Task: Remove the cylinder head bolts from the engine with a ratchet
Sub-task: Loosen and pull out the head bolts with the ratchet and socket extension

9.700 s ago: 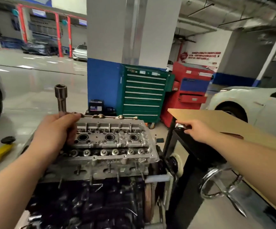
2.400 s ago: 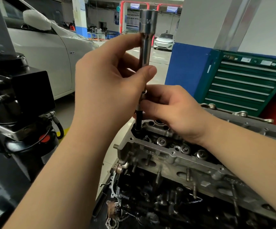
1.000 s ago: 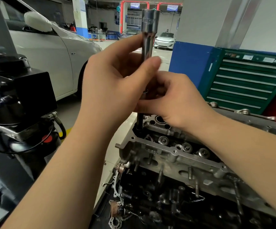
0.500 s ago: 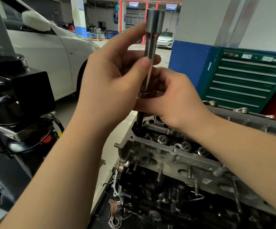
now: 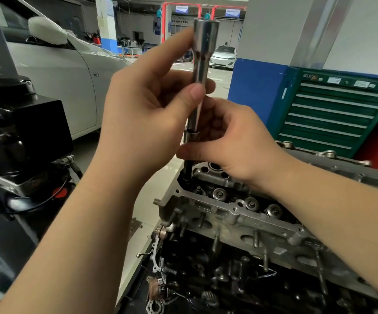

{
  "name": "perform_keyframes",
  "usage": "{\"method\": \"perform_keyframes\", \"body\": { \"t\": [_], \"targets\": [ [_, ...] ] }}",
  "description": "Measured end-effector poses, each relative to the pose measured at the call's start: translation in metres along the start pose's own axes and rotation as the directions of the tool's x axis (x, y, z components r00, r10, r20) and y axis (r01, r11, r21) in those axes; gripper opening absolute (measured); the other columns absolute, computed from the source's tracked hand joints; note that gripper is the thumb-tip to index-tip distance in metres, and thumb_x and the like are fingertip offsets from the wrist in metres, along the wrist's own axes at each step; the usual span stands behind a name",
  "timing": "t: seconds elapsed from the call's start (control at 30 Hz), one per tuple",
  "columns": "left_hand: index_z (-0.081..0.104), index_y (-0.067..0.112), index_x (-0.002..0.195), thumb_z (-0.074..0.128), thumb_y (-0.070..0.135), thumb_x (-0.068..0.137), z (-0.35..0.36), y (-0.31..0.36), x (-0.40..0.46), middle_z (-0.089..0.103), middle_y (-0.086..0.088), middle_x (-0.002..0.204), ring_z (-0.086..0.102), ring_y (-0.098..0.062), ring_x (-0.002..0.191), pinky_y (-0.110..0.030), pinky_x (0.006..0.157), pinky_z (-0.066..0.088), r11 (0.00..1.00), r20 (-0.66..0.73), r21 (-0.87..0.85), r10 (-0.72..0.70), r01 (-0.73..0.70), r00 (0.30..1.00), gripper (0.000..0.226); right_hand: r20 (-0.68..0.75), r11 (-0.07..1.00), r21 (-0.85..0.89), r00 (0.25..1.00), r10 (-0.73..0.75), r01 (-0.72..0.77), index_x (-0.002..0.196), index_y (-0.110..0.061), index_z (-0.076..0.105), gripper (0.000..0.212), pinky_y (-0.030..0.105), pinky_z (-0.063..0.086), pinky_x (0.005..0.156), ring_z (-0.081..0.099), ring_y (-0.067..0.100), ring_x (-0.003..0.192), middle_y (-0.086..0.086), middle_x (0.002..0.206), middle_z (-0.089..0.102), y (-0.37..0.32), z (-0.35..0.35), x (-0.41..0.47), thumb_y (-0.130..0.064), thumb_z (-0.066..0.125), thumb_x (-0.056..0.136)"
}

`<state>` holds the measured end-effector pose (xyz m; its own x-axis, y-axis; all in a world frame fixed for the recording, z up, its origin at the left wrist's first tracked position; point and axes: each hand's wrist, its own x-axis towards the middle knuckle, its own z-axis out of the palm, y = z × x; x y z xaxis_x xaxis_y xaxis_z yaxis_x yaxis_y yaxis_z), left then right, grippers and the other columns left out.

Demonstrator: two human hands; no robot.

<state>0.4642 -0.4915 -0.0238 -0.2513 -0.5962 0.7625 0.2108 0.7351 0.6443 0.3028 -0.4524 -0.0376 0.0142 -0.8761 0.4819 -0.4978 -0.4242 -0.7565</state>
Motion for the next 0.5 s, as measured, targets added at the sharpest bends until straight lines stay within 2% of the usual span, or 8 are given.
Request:
{"method": "perform_keyframes", "body": {
  "t": [0.07,0.13,0.23,0.3,0.33,0.37,0.43,0.5],
  "targets": [
    [0.048,0.025,0.149,0.06,-0.005,0.095,-0.0012,0.0033,-0.0002,0.074,-0.013,0.119,0.077,-0.025,0.097,-0.042,0.084,0.062,0.997,0.043,-0.083,0.006,-0.003,0.999,0.062,-0.06,0.999,-0.051,0.998,-0.002,-0.002,0.088,-0.031,0.068,0.038,0.041,0.061,0.064,0.073,0.02,0.068,0.002,0.076,0.07,0.0006,0.0031,-0.0008,-0.026,0.098,0.064],
    [0.053,0.023,0.144,0.068,0.004,0.093,-0.0001,0.0067,0.0007,0.074,-0.006,0.114,0.076,-0.026,0.092,-0.042,0.081,0.062,0.999,-0.025,-0.04,0.034,-0.035,0.999,0.057,-0.074,0.994,-0.102,0.997,0.023,-0.031,0.082,-0.023,0.065,0.038,0.042,0.057,0.058,0.071,0.021,0.063,0.003,0.071,0.067,0.0023,0.0055,-0.0021,-0.034,0.097,0.067],
    [0.06,0.031,0.134,0.082,0.02,0.086,0.003,0.0095,0.0023,0.072,0.005,0.1,0.071,-0.013,0.085,-0.033,0.079,0.06,0.989,-0.174,0.138,0.08,-0.056,0.982,0.054,-0.016,0.994,-0.1,0.999,0.032,-0.033,0.096,-0.019,0.068,0.033,0.053,0.059,0.082,0.073,0.019,0.085,0.0,0.089,0.074,0.0041,0.0048,-0.0023,-0.034,0.09,0.078],
    [0.06,0.038,0.131,0.081,0.027,0.086,0.0034,0.0094,0.0035,0.072,0.005,0.09,0.07,-0.008,0.08,-0.029,0.077,0.059,0.977,-0.209,0.211,0.09,-0.045,0.974,0.051,0.096,0.997,0.074,0.995,0.018,-0.025,0.109,-0.012,0.069,0.023,0.051,0.059,0.093,0.074,0.022,0.097,0.006,0.102,0.076,0.0039,0.0052,-0.0031,-0.02,0.08,0.09],
    [0.062,0.036,0.132,0.08,0.027,0.088,0.0031,0.009,0.0044,0.072,0.006,0.087,0.07,-0.007,0.08,-0.03,0.077,0.059,0.972,-0.208,0.229,0.098,-0.05,0.973,0.049,0.151,0.987,0.154,0.988,0.017,-0.04,0.114,-0.01,0.068,0.02,0.048,0.059,0.095,0.074,0.023,0.101,0.009,0.106,0.076,0.0047,0.0044,-0.0038,-0.013,0.073,0.094],
    [0.064,0.03,0.135,0.078,0.023,0.089,0.0029,0.0087,0.0053,0.073,0.004,0.086,0.072,-0.009,0.08,-0.033,0.077,0.06,0.973,-0.201,0.222,0.108,-0.062,0.974,0.049,0.197,0.979,0.195,0.98,0.022,-0.061,0.117,-0.01,0.068,0.021,0.044,0.06,0.095,0.074,0.023,0.103,0.008,0.108,0.077,0.0055,0.0027,-0.0042,-0.007,0.069,0.096],
    [0.062,0.015,0.141,0.074,0.011,0.091,0.0033,0.0077,0.0068,0.077,-0.005,0.089,0.076,-0.017,0.078,-0.04,0.075,0.062,0.986,-0.165,0.14,0.118,-0.095,0.979,0.052,0.231,0.985,0.15,0.972,0.047,-0.083,0.116,-0.013,0.069,0.023,0.035,0.059,0.093,0.076,0.021,0.102,0.004,0.105,0.079,0.0052,-0.0008,-0.0035,-0.003,0.07,0.094],
    [0.055,0.011,0.147,0.069,-0.001,0.093,0.0033,0.0051,0.0074,0.078,-0.013,0.092,0.078,-0.026,0.079,-0.045,0.075,0.064,0.997,-0.108,-0.02,0.074,-0.076,0.991,0.057,0.183,0.995,0.061,0.981,0.063,-0.075,0.108,-0.015,0.072,0.024,0.041,0.059,0.095,0.077,0.02,0.098,0.002,0.099,0.08,0.0043,-0.0026,-0.0013,-0.007,0.08,0.086]
  ]
}}
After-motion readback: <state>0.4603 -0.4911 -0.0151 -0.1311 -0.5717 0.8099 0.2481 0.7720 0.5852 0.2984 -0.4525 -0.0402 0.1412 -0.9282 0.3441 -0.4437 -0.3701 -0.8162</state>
